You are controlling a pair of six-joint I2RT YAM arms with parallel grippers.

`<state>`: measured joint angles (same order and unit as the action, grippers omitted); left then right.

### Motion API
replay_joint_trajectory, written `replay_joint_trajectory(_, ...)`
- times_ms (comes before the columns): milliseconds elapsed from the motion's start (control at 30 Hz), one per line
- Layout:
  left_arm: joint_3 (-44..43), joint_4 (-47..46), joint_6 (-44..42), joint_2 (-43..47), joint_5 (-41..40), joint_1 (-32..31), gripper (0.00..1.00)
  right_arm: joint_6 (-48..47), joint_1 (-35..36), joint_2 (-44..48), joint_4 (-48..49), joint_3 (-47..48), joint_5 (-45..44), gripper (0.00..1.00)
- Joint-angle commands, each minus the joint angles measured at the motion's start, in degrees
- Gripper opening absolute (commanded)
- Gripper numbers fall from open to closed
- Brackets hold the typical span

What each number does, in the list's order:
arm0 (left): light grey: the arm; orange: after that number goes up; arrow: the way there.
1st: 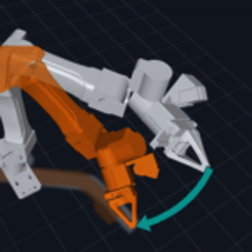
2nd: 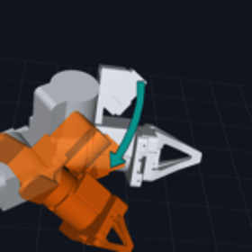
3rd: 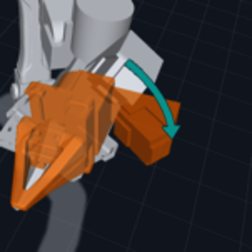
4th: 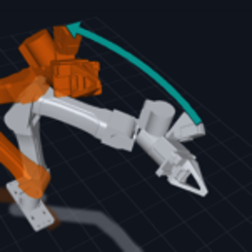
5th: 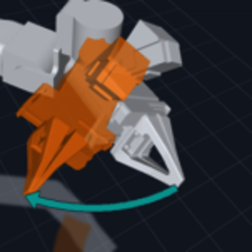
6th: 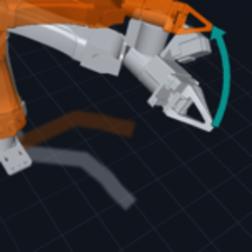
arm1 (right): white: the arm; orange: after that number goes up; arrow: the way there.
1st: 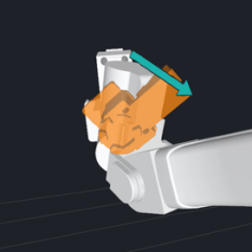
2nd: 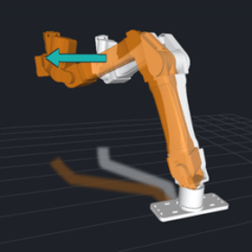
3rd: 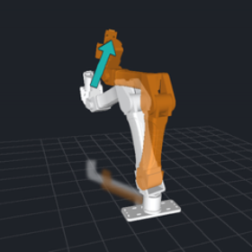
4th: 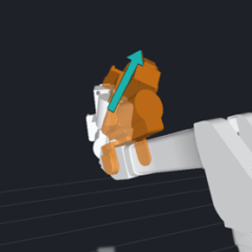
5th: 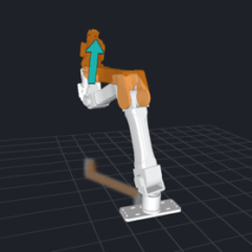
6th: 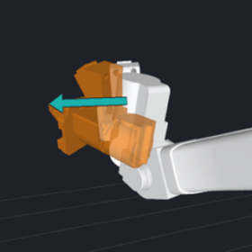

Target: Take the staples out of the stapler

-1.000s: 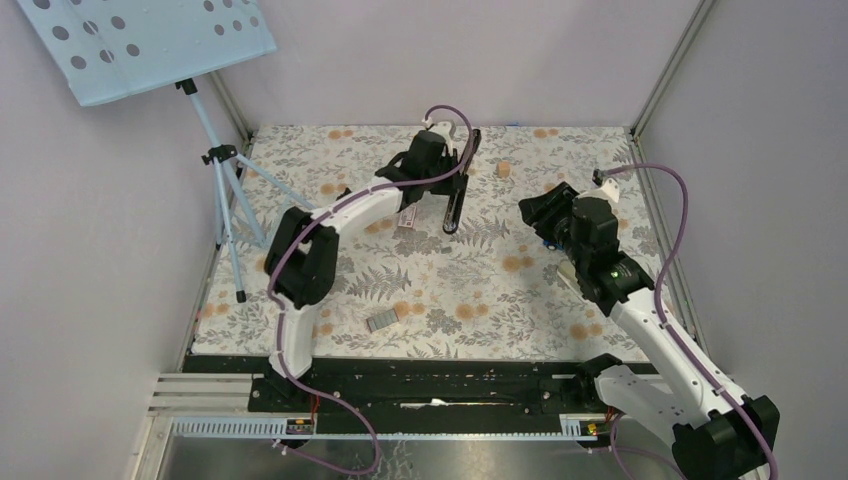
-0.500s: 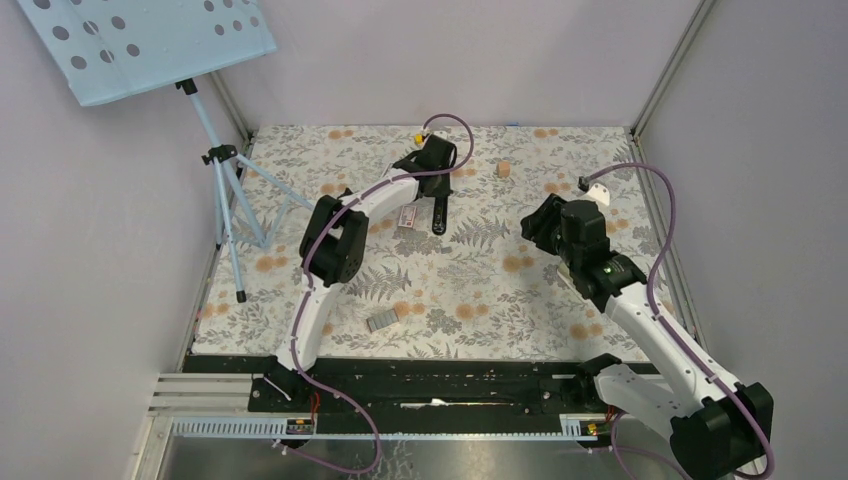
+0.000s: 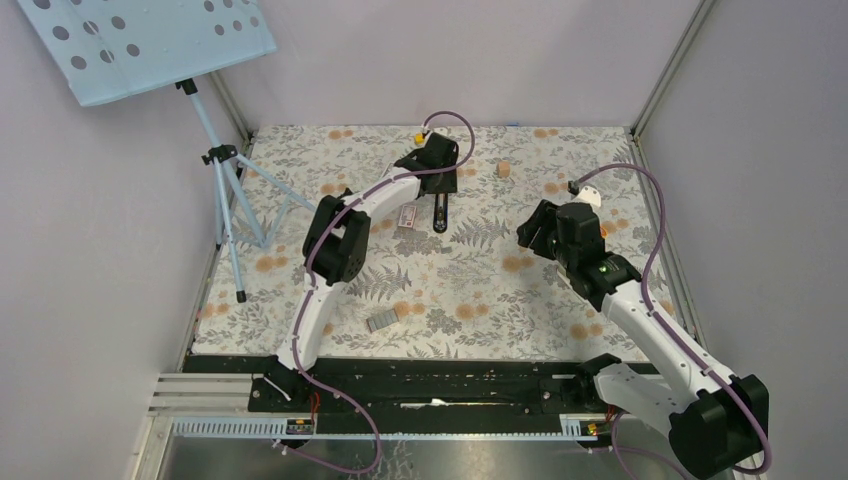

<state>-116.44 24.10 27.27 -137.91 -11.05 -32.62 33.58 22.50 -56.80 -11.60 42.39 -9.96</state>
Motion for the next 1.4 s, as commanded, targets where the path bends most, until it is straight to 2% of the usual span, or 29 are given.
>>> replay_joint_trajectory(0, 1.43, -1.82, 1.22, 4.59, -1.18, 0.01, 0.61, -1.46, 0.34, 0.56, -1.28, 0.72, -0.36, 0.62)
replay_joint_trajectory(233, 7.87, -1.79, 0.17, 18.97, 1.17, 0.07, 0.83, -2.41, 0.32, -0.07, -2.54, 1.51, -2.8, 0.64)
replay_joint_trajectory(333, 14.38, -2.28, -0.85, 27.29, 1.13, 0.04, 0.92, -5.29, 0.35, -2.86, -5.34, 4.1, -2.46, 0.65)
replay_joint_trajectory(500, 32.33, -7.84, -0.68, 42.19, 2.7, 0.43, 0.99, -8.51, 0.11, -9.44, -10.63, 10.48, -1.53, 0.67)
replay_joint_trajectory(567, 38.55, -9.28, -0.61, 46.6, 3.52, 0.89, 0.99, -12.6, -0.17, -11.96, -12.94, 13.26, 0.69, 0.68)
replay_joint_trajectory(700, 45.13, -10.06, 0.41, 52.59, 5.27, 1.22, 0.99, -18.74, -0.9, -20.03, -24.02, 21.84, 3.46, 0.7)
replay_joint_trajectory(833, 45.1, -8.76, -0.95, 55.22, 7.29, 1.16, 0.99, -24.65, -1.24, -27.56, -35.76, 28.41, 2.03, 0.73)
replay_joint_trajectory(967, 44.58, -8.27, -2.81, 56.53, 7.79, 1.16, 0.99, -28.53, -1.63, -32.98, -40.81, 30.46, -3.74, 0.74)
replay_joint_trajectory(1133, 46.27, -7.93, -3.73, 56.95, 6.56, 1.16, 0.99, -33.16, -5.41, -36.93, -39.09, 30.7, -1.97, 0.73)
replay_joint_trajectory(1367, 46.94, -8.12, -3.0, 56.84, 5.85, 1.18, 0.99, -40.15, -8.41, -37.15, -31.4, 24.46, -0.3, 0.74)
